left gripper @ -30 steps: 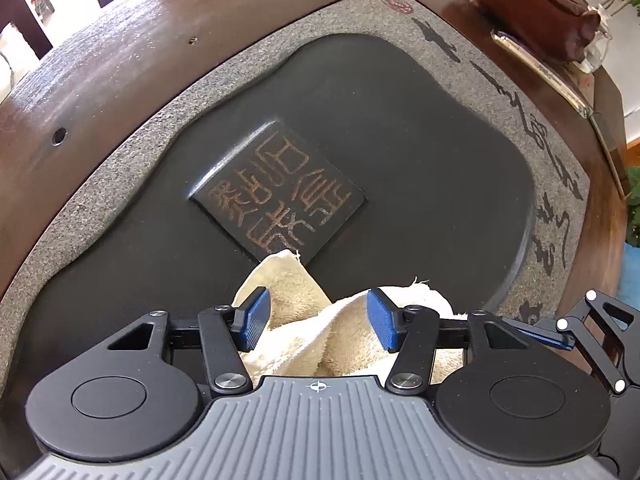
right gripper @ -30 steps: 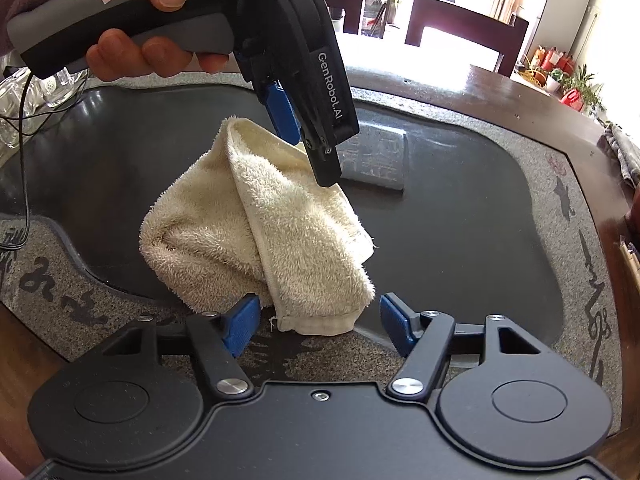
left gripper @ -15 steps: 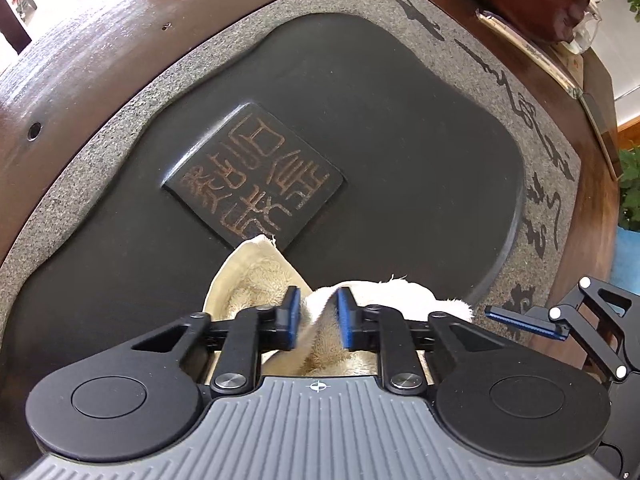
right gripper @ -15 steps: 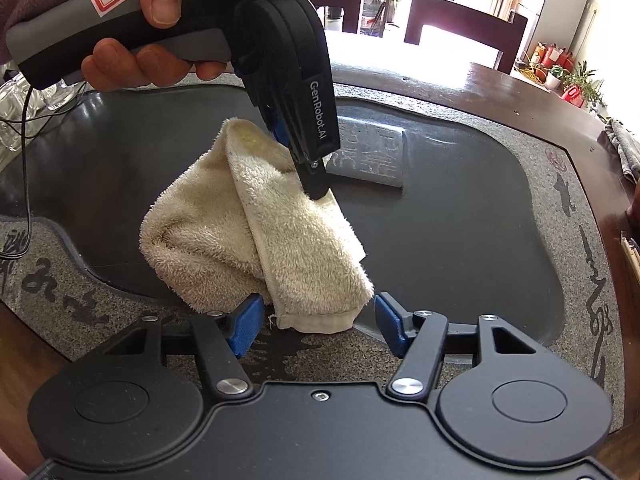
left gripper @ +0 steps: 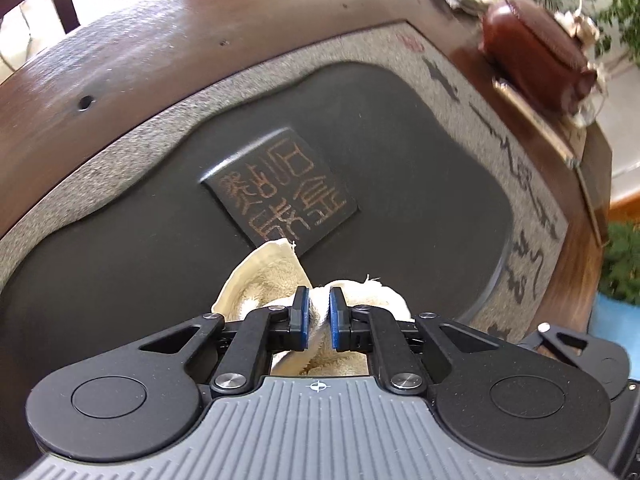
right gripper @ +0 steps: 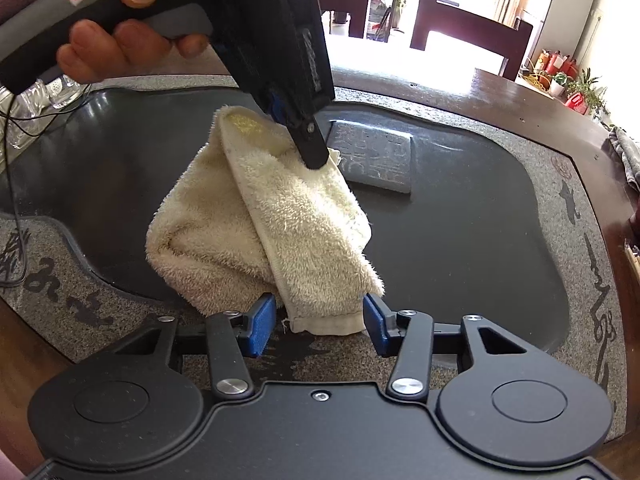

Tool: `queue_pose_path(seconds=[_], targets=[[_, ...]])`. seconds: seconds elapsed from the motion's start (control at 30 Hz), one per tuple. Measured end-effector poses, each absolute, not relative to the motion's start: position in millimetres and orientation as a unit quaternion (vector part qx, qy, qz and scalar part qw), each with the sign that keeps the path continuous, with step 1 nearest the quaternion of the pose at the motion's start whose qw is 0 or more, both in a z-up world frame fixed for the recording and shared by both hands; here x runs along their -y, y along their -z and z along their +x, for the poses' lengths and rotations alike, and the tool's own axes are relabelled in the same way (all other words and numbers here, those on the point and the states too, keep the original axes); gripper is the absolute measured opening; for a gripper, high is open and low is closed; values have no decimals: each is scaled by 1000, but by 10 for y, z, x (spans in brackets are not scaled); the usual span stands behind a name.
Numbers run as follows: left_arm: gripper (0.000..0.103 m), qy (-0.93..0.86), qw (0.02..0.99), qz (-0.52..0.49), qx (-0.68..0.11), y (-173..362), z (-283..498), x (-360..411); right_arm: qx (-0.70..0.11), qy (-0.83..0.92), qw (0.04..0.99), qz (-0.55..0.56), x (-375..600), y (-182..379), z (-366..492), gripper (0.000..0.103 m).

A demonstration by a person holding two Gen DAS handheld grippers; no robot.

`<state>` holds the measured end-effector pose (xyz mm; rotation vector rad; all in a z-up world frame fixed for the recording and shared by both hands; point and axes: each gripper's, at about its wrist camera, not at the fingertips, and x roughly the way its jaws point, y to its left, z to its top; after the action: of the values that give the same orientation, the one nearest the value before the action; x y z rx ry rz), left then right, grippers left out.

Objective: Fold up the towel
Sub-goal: 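Close the left gripper on the towel edge while the right gripper pinches another corner, then lift the towel with both grippers, shaking it open in the air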

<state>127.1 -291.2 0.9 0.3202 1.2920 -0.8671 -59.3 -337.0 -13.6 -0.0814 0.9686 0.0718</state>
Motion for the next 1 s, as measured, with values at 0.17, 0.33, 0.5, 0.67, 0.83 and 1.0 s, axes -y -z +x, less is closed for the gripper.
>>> queue_pose_path(seconds=[0.17,0.33,0.5,0.67,0.83,1.0], targets=[[10,376,719,102,-575,-102,1292,2713,-461,-35,886,-47,3350,175,-545,30],[9,349,743,62,-568,-176,1332,2470,-456,-32,888,-53,3342,188,-524,12],[8,320,758,22,-567,-179,1368,2257,-443,-24,894,-59,3356,133,-542,8],[8,305,763,-11,-570,-125,1364,2116,-422,-3,905,-61,3422,-2,-572,7],[7,277,772,-57,-569,-72,1363,1958,-402,25,914,-52,3529,-148,-602,7],[7,250,789,-106,-551,-142,1334,1777,-381,47,923,-41,3645,-320,-623,7]])
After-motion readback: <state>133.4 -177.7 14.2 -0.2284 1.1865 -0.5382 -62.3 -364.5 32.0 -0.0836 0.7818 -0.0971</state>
